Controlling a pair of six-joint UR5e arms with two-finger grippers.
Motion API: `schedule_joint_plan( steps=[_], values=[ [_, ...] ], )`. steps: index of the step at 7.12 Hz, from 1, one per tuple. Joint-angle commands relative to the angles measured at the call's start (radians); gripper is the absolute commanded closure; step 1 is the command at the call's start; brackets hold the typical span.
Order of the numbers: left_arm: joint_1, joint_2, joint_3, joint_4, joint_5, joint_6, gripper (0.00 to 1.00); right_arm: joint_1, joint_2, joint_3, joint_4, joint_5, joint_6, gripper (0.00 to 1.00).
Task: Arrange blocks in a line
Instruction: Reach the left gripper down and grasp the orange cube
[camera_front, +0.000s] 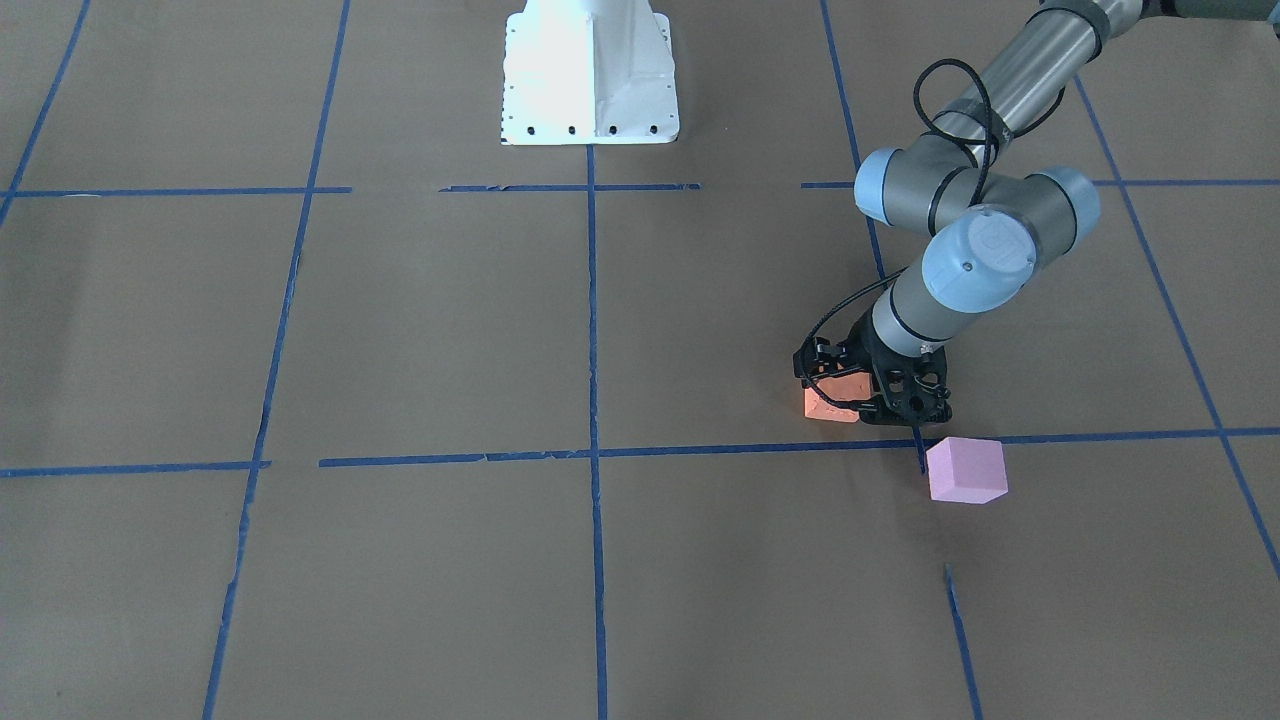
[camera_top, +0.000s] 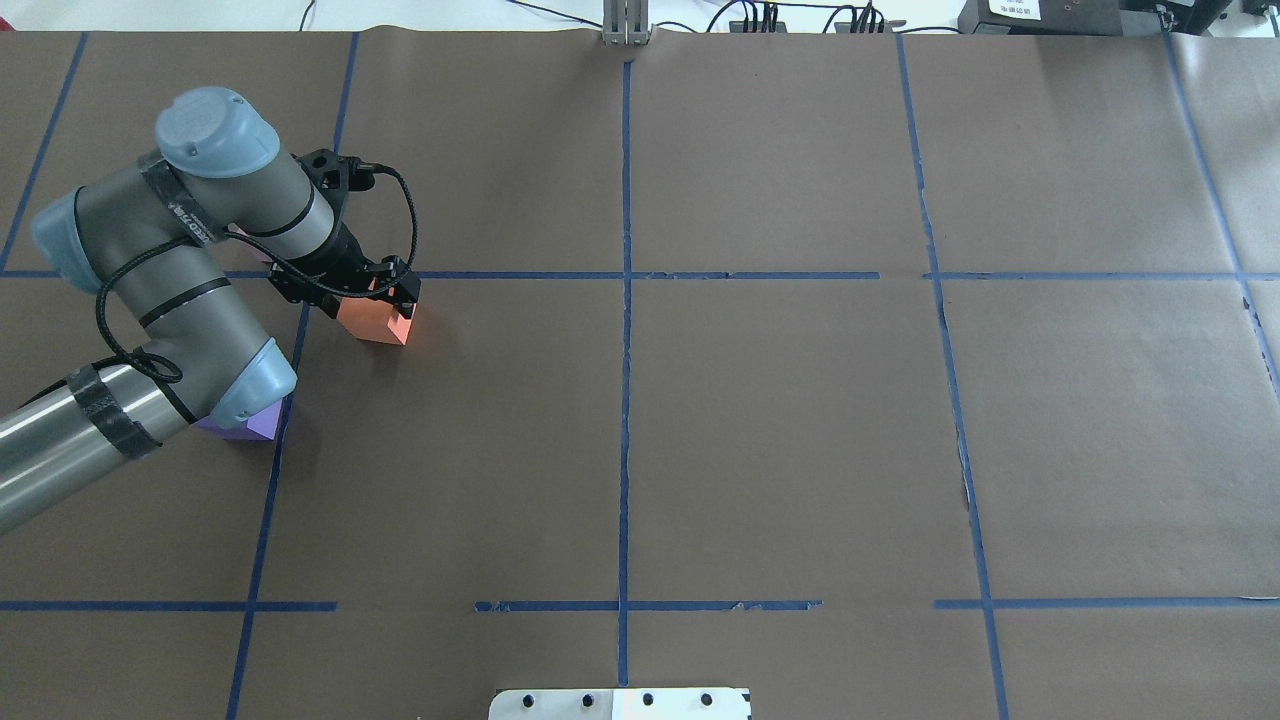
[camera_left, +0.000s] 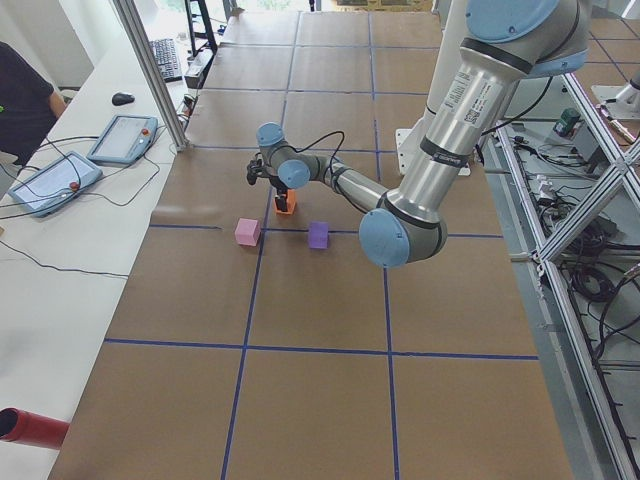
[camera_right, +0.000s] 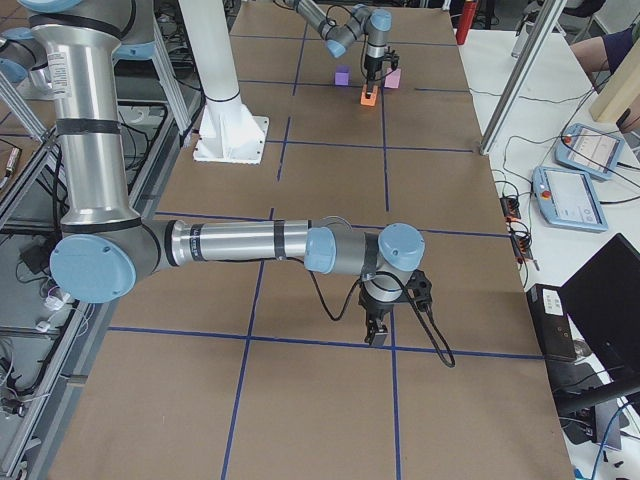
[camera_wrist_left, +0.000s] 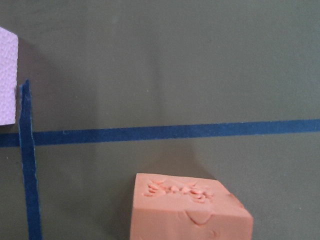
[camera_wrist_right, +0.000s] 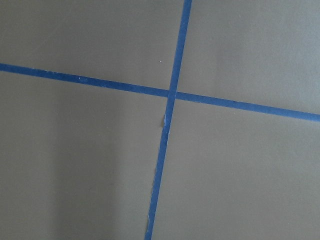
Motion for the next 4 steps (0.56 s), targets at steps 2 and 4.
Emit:
schedule_joint_plan(
  steps=[2, 4],
  values=[
    [0.006, -0.003, 0.012, -0.015, 0.000, 0.003, 0.23, 0.000, 0.000, 0.000, 0.000, 0.000, 0.000, 0.00],
    [0.006, -0.005, 0.004, -0.018, 0.000, 0.006, 0.53, 0.000, 0.000, 0.000, 0.000, 0.000, 0.000, 0.00]
  ],
)
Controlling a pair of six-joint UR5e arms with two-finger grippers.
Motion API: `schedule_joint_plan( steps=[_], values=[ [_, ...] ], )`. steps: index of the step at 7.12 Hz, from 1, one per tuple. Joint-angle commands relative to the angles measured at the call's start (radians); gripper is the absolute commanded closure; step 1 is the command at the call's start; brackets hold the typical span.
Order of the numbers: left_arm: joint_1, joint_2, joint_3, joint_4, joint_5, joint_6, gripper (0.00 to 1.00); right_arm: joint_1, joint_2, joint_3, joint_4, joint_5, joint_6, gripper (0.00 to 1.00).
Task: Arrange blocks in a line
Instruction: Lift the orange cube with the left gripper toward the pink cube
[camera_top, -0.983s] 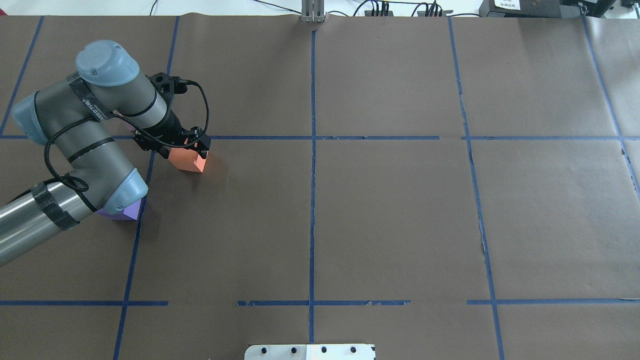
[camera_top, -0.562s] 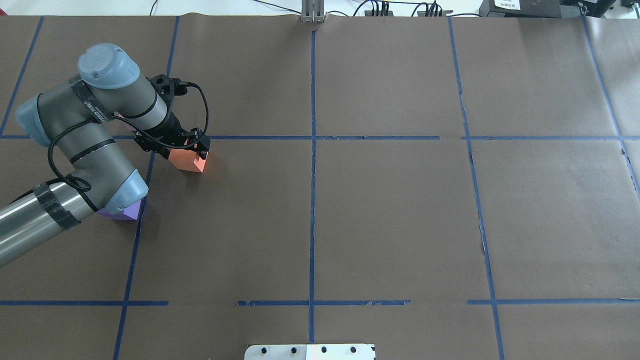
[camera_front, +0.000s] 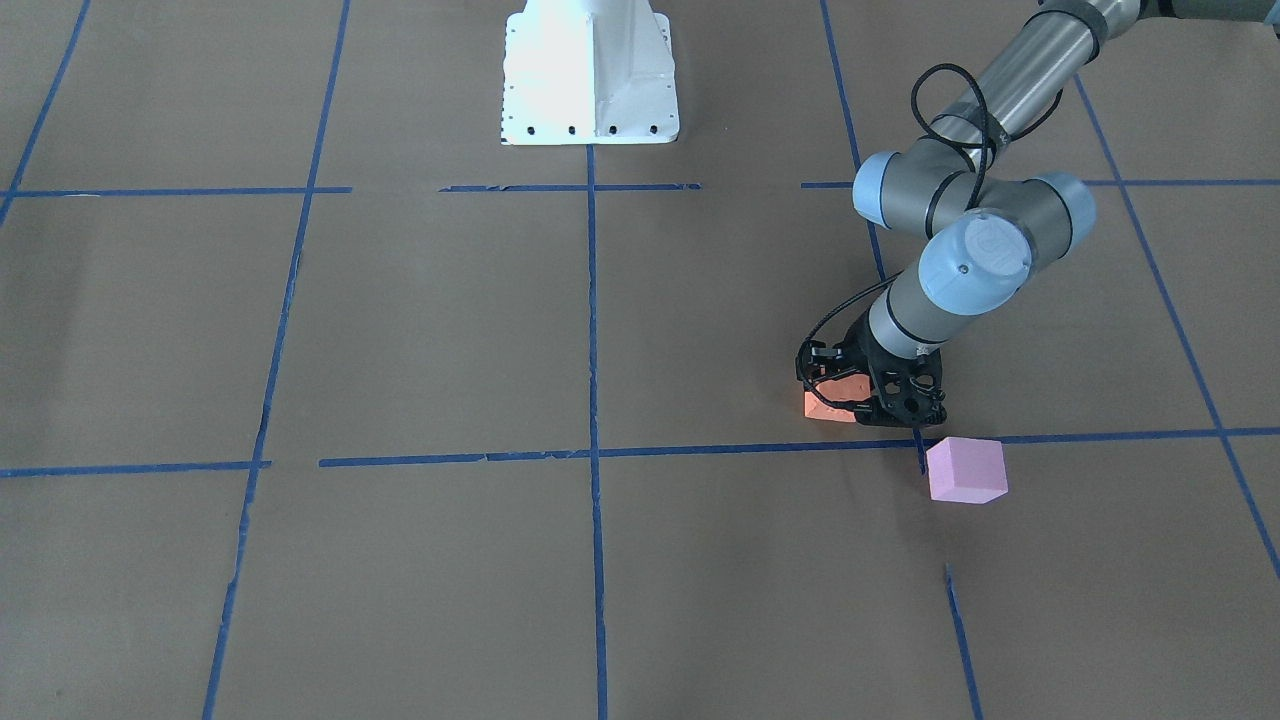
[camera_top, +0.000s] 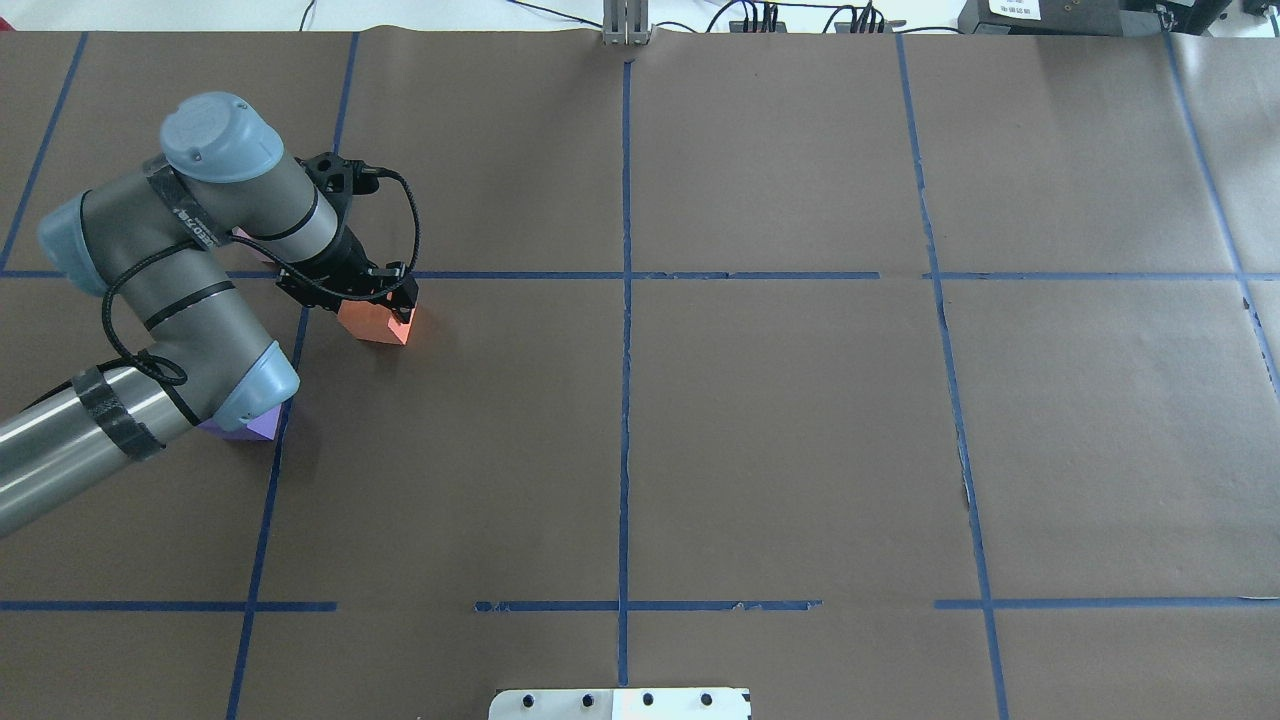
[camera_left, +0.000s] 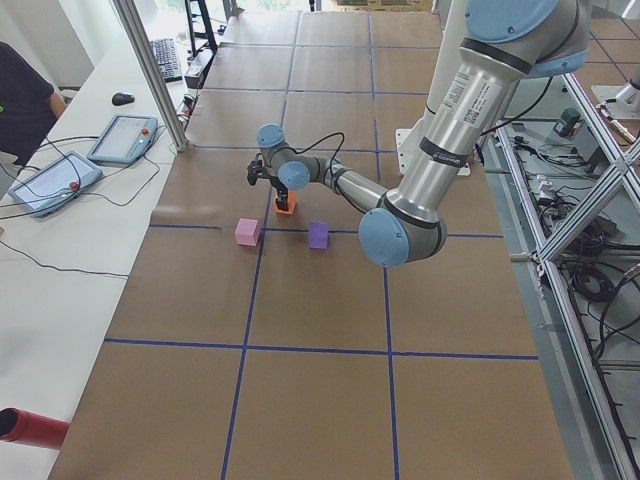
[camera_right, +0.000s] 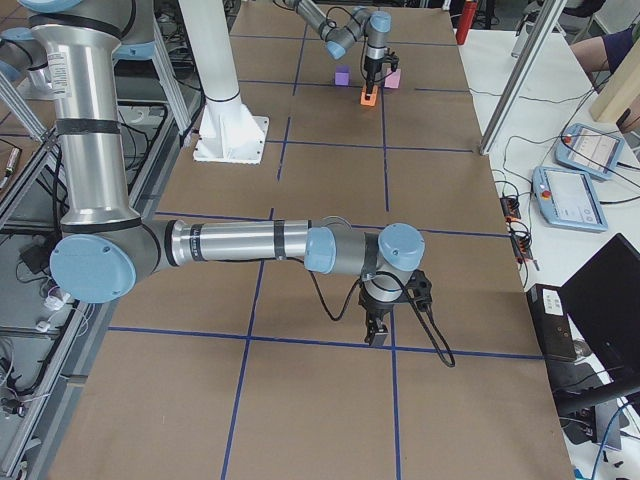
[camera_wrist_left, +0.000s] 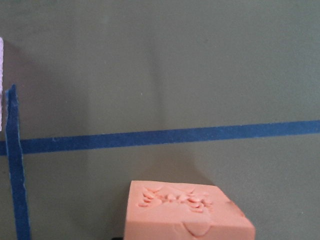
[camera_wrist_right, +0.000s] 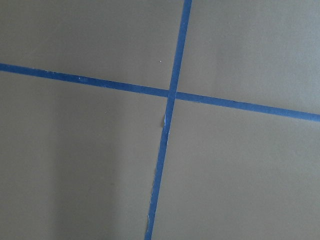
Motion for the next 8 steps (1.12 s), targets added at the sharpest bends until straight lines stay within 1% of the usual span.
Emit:
schedule_joint_plan(
  steps=[1, 2, 3, 4, 6, 7, 8],
  values=[
    [-0.018, -0.001, -0.043, 0.000, -0.002, 0.005, 0.64, 0.000, 0.000, 0.000, 0.000, 0.000, 0.000, 0.00],
    [-0.074, 0.011, -0.126, 0.053, -0.011, 0.008, 0.67, 0.000, 0.000, 0.000, 0.000, 0.000, 0.000, 0.00],
    [-0.123, 0.016, -0.200, 0.157, -0.011, 0.071, 0.66, 0.000, 0.000, 0.000, 0.000, 0.000, 0.000, 0.00],
    [-0.183, 0.022, -0.243, 0.259, -0.011, 0.193, 0.65, 0.000, 0.000, 0.000, 0.000, 0.000, 0.000, 0.00],
    [-0.208, 0.135, -0.290, 0.261, -0.014, 0.255, 0.63, 0.000, 0.000, 0.000, 0.000, 0.000, 0.000, 0.00],
    [-0.209, 0.185, -0.298, 0.263, -0.014, 0.324, 0.63, 0.000, 0.000, 0.000, 0.000, 0.000, 0.000, 0.00],
    [-0.206, 0.201, -0.274, 0.260, -0.034, 0.331, 0.63, 0.000, 0.000, 0.000, 0.000, 0.000, 0.000, 0.00]
  ],
)
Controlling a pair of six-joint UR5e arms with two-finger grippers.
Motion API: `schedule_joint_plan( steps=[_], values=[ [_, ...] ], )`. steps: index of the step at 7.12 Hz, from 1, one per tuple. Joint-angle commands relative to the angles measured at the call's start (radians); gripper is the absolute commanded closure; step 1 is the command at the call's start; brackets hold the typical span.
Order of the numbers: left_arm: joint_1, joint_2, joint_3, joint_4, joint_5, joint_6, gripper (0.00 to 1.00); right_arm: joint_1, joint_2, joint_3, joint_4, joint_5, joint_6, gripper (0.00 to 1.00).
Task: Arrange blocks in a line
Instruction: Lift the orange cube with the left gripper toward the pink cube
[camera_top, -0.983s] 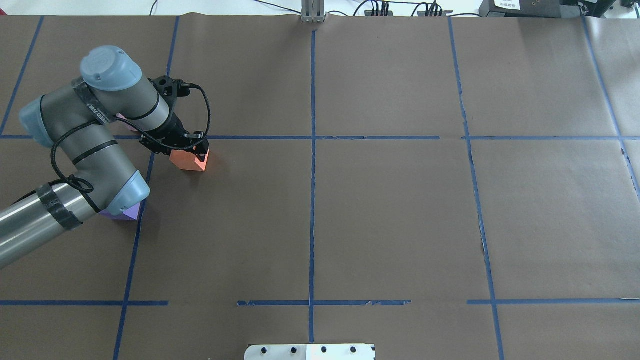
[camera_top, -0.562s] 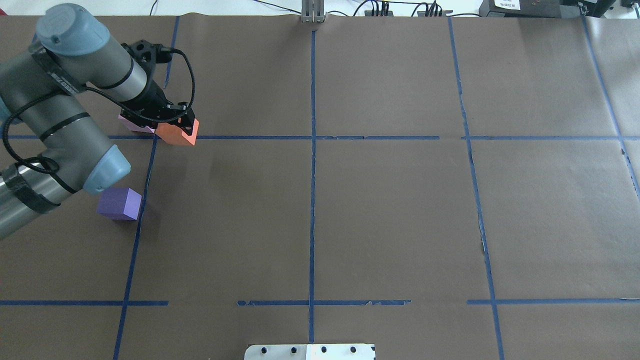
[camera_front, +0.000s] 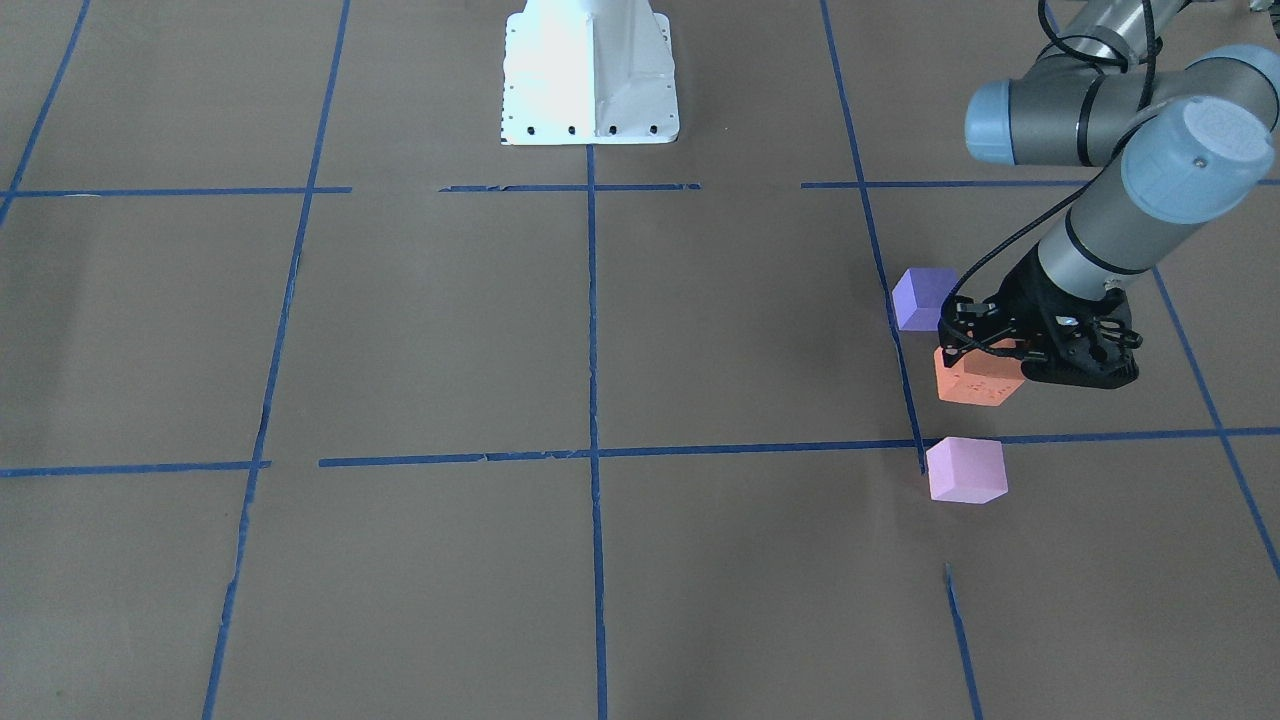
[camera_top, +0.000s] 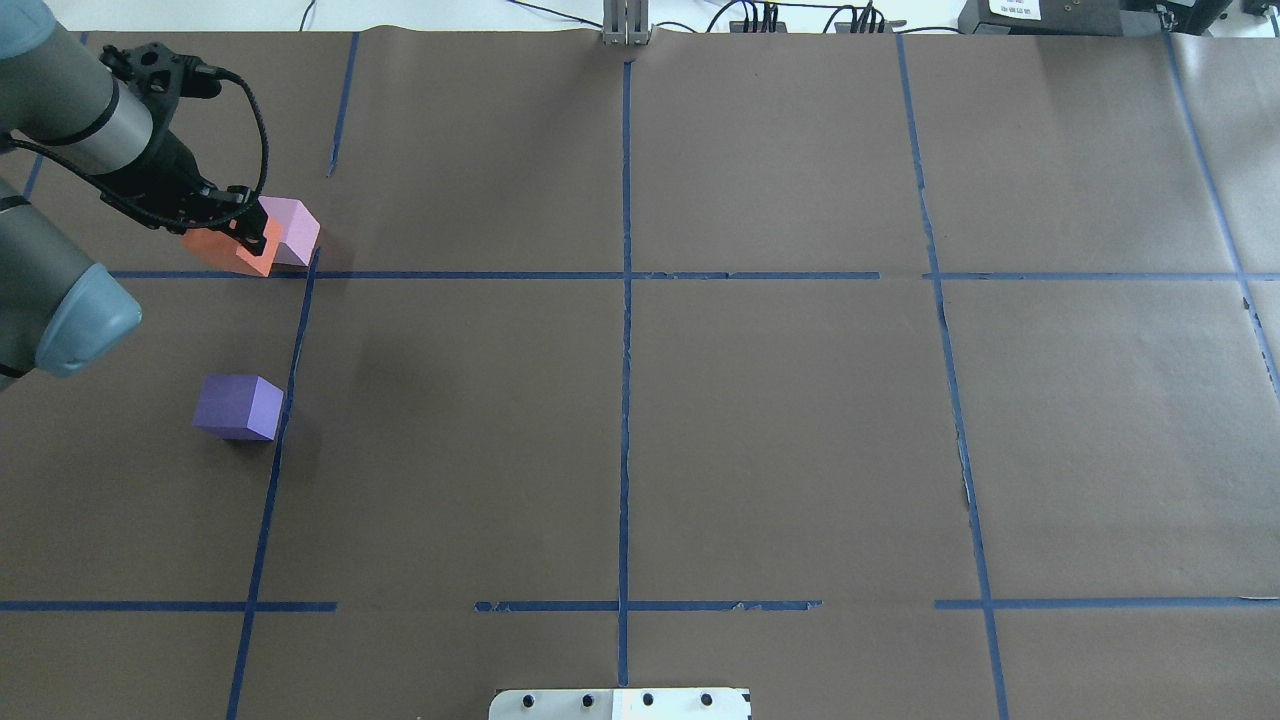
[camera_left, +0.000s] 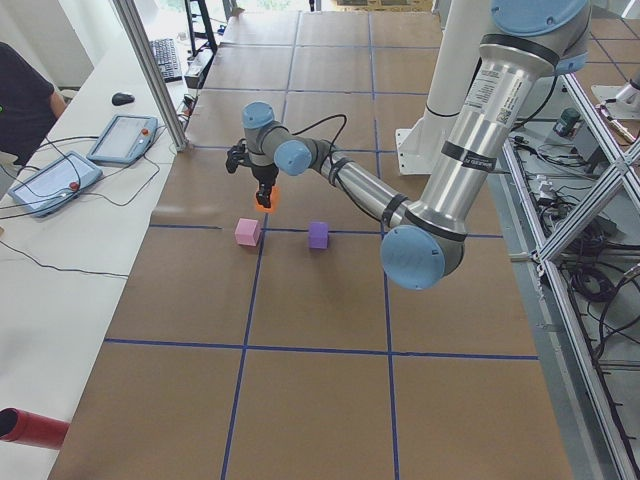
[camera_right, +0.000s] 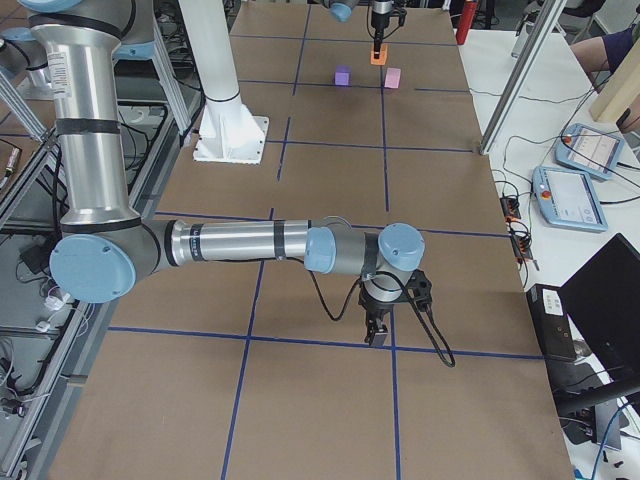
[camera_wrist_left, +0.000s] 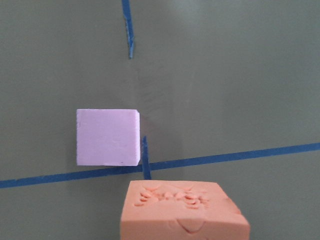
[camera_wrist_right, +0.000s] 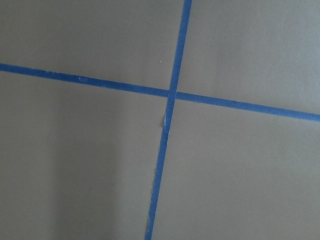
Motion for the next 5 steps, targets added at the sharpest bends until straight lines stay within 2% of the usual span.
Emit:
schedule_joint_plan(
  steps=[1, 5],
  values=[
    [0.004, 0.036, 0.043, -0.005, -0.034, 0.031, 0.63, 0.000, 0.000, 0.000, 0.000, 0.000, 0.000, 0.00],
    [0.009, 0.020, 0.163, -0.085, -0.057, 0.022, 0.63, 0.000, 0.000, 0.000, 0.000, 0.000, 0.000, 0.00]
  ],
)
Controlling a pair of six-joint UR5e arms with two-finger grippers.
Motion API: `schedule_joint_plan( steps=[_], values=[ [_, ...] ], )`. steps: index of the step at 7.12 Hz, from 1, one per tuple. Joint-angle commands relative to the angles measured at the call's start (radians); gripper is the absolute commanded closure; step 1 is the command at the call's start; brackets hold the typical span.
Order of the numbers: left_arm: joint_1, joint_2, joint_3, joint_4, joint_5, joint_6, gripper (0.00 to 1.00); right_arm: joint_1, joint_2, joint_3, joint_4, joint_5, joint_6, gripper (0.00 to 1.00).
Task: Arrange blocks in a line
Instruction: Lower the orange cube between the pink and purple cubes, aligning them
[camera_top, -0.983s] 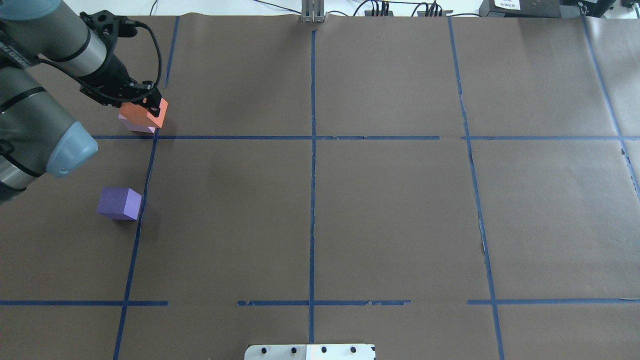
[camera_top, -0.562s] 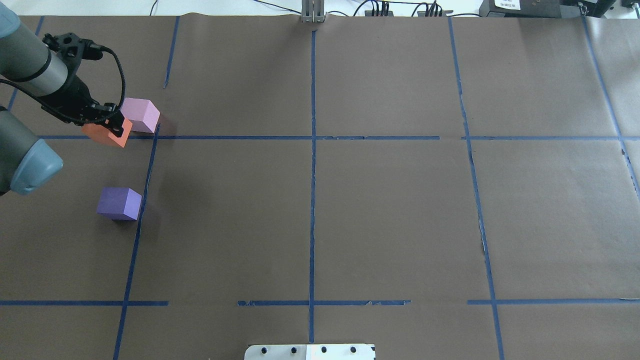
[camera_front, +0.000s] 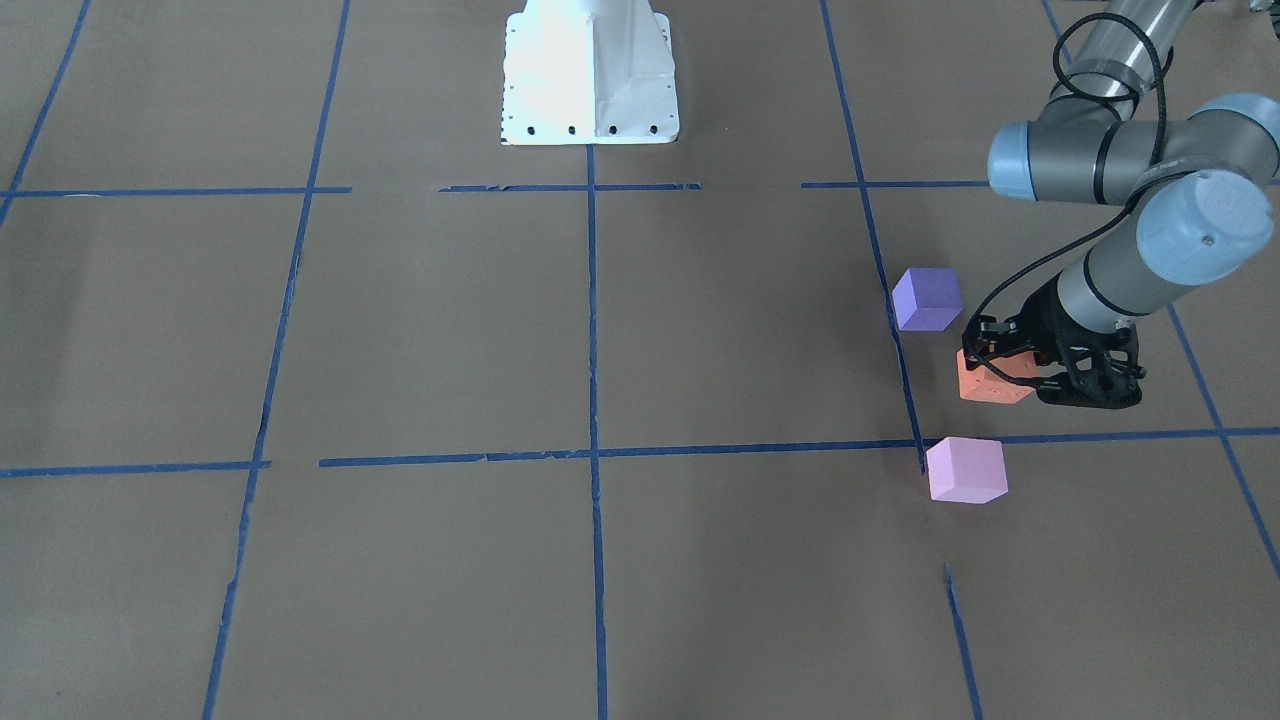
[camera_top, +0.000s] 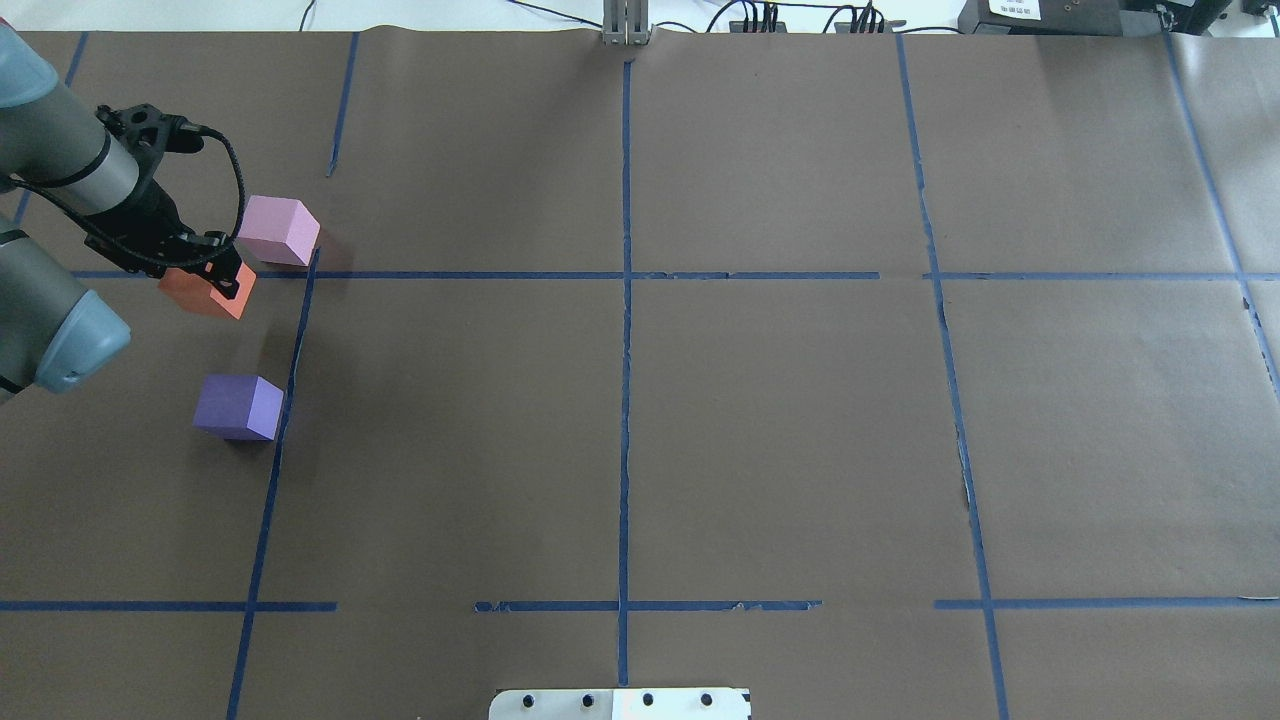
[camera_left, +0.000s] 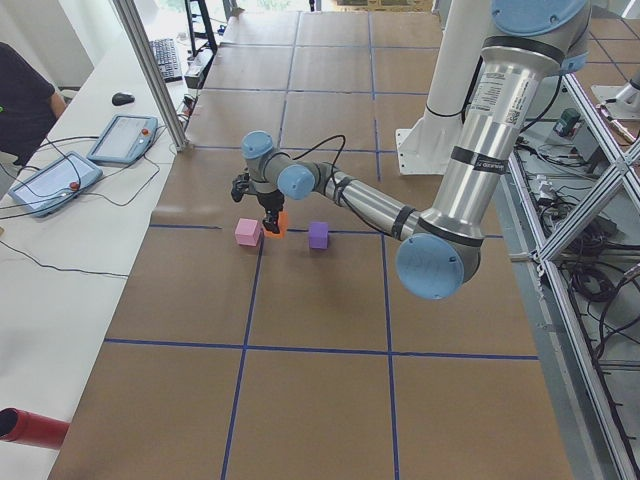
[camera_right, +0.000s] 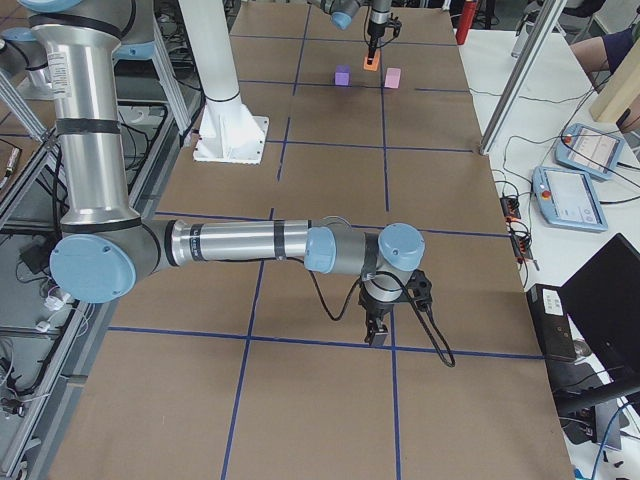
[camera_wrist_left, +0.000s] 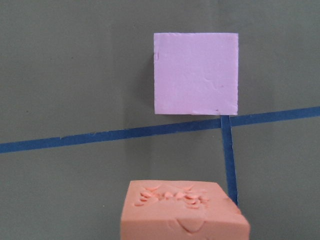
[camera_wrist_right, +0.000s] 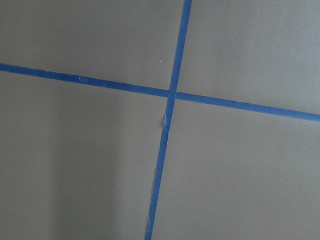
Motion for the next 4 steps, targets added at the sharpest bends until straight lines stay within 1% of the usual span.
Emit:
schedule_joint_plan(
  steps=[1, 4],
  values=[
    [0.003, -0.006, 0.054, -0.048, -0.003, -0.018, 0.63, 0.000, 0.000, 0.000, 0.000, 0.000, 0.000, 0.00],
    [0.038, -0.023, 0.073, -0.064, -0.003, -0.072, 0.63, 0.000, 0.000, 0.000, 0.000, 0.000, 0.000, 0.00]
  ],
)
